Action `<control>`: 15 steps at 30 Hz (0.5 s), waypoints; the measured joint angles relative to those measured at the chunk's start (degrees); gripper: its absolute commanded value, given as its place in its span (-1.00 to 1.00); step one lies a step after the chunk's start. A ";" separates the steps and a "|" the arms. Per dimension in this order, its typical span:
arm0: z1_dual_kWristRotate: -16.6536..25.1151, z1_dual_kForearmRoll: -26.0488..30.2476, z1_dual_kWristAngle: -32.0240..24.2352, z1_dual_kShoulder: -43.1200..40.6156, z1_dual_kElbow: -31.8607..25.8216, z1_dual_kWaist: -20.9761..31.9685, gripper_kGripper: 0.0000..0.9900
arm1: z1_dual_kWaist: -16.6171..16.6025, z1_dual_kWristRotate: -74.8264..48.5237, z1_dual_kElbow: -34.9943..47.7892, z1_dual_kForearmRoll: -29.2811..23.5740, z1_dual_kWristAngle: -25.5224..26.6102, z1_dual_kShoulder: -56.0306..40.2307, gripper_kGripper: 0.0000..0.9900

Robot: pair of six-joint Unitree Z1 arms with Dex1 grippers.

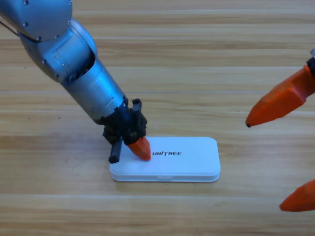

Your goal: Clean up eraser and pencils

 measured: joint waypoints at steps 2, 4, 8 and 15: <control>0.00 0.21 0.09 -0.11 -0.01 -0.02 -1.00 | 0.00 0.00 0.00 0.00 0.02 0.00 0.86; 0.00 1.09 0.22 -0.34 -0.12 -0.02 -1.00 | 0.00 0.00 0.00 0.00 0.02 0.00 0.86; 0.00 6.26 1.00 -0.89 -2.20 -0.02 -1.00 | 0.00 0.00 0.00 0.00 0.03 0.00 0.86; -0.88 20.57 3.76 -5.32 -14.29 -0.08 0.64 | 0.00 0.00 0.00 0.00 0.03 0.00 0.86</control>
